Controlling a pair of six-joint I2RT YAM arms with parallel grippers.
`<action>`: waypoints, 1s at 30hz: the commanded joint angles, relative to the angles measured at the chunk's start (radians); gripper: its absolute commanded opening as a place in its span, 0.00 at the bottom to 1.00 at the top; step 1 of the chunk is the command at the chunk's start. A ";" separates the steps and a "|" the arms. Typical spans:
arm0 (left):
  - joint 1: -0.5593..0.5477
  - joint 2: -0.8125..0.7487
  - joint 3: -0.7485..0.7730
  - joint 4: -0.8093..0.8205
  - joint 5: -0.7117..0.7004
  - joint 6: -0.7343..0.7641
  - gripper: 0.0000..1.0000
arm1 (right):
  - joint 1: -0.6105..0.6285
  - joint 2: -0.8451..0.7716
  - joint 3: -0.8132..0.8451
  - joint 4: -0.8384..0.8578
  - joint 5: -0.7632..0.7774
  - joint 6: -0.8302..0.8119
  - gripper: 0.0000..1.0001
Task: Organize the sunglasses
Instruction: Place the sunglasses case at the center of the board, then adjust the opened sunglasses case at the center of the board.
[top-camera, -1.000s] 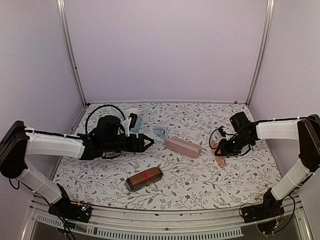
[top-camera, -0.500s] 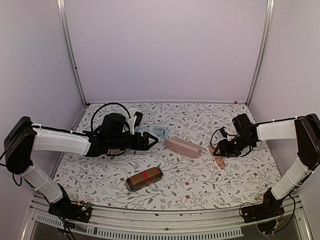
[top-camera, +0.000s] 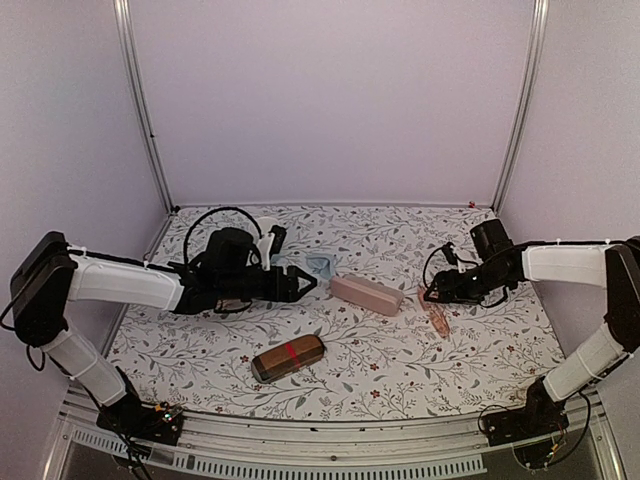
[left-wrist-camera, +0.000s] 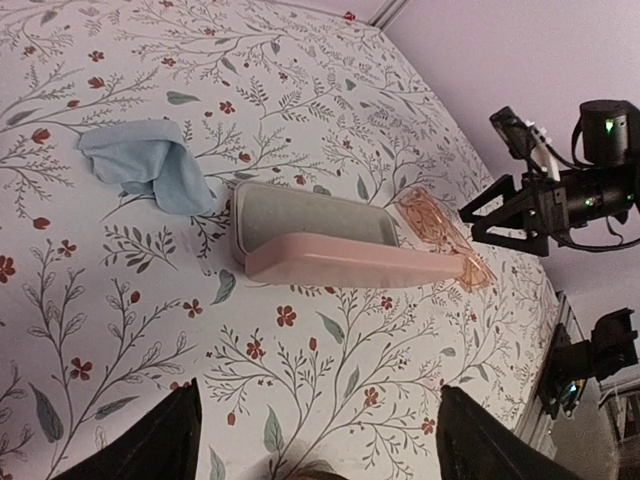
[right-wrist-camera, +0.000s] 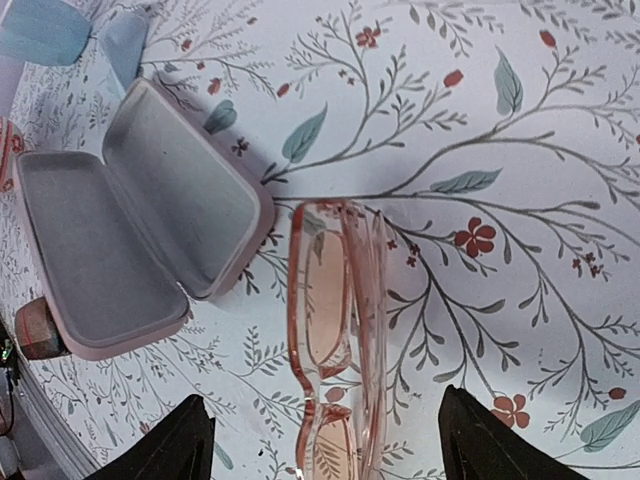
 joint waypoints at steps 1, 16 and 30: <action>0.010 0.026 0.022 0.028 0.014 0.013 0.82 | 0.030 -0.072 0.062 0.005 0.006 0.005 0.78; 0.011 0.017 0.007 0.035 -0.015 0.007 0.82 | 0.255 0.195 0.317 0.043 0.025 0.033 0.50; 0.077 0.052 0.029 0.018 -0.104 0.053 0.82 | 0.455 0.295 0.336 0.014 0.090 0.068 0.37</action>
